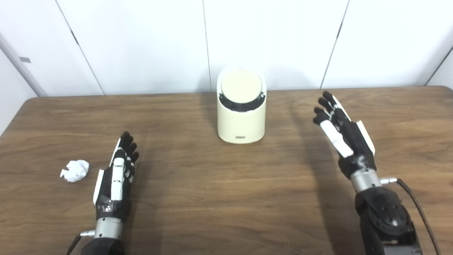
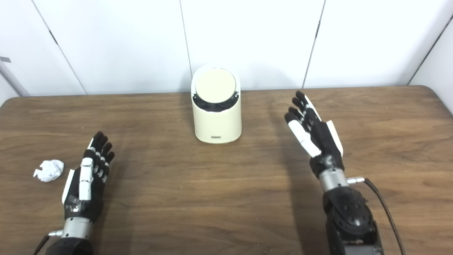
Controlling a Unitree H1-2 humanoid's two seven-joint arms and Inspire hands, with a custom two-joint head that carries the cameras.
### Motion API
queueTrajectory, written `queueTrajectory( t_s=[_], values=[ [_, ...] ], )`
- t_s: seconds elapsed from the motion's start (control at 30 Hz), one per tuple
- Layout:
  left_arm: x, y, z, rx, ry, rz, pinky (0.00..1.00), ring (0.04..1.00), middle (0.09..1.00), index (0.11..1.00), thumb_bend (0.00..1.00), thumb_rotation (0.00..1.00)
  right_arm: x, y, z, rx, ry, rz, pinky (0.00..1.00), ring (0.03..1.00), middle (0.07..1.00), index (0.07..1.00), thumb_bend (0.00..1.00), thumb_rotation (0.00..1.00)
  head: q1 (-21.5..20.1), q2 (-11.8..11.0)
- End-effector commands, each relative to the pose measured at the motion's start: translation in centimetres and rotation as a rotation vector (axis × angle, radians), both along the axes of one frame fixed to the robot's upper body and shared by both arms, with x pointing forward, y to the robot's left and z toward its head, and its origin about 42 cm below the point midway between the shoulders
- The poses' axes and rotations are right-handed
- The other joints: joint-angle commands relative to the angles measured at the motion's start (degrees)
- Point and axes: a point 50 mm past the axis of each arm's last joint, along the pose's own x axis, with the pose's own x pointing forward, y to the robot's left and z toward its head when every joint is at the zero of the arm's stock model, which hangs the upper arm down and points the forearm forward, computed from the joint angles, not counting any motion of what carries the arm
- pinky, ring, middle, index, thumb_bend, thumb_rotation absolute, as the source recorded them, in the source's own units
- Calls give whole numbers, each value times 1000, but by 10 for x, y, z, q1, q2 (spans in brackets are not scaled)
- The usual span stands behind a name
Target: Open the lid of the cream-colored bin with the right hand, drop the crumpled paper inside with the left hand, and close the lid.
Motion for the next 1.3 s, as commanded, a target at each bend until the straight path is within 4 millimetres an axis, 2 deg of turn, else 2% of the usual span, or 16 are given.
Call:
queueTrajectory(
  t_s=[0.0,0.2,0.33,0.47,0.63,0.93,1.17,1.27],
  values=[
    [-7,1,-14,0,29,5,1000,1000,1000,1000,428,891,13,5,23,-16,-99,20,853,885,930,936,560,667,-1,-1],
    [-8,0,-15,11,27,3,1000,1000,1000,1000,415,913,31,15,40,16,-125,62,891,895,942,938,594,677,-3,-4],
    [-8,-1,-16,1,28,7,1000,1000,1000,997,408,893,41,22,53,-42,-137,75,878,909,939,935,605,675,-4,-7],
    [-8,-2,-18,-1,28,7,1000,1000,1000,995,416,885,49,33,66,-108,-153,70,871,925,945,928,666,576,-8,-10],
    [-9,-4,-20,-10,32,-1,1000,1000,1000,1000,414,883,58,49,79,-218,-183,55,854,909,934,922,776,517,-7,-14],
    [-10,-6,-21,2,26,3,1000,1000,999,992,409,894,73,68,96,-385,-201,71,840,907,924,930,790,574,-8,-13],
    [-10,-8,-23,-1,27,-1,1000,1000,1000,990,394,912,90,79,104,-420,-195,108,868,935,943,935,795,496,-6,-15],
    [-10,-8,-24,-2,24,0,1000,1000,1000,987,387,909,97,83,108,-459,-194,109,854,933,944,942,808,524,-7,-15]
  ],
)
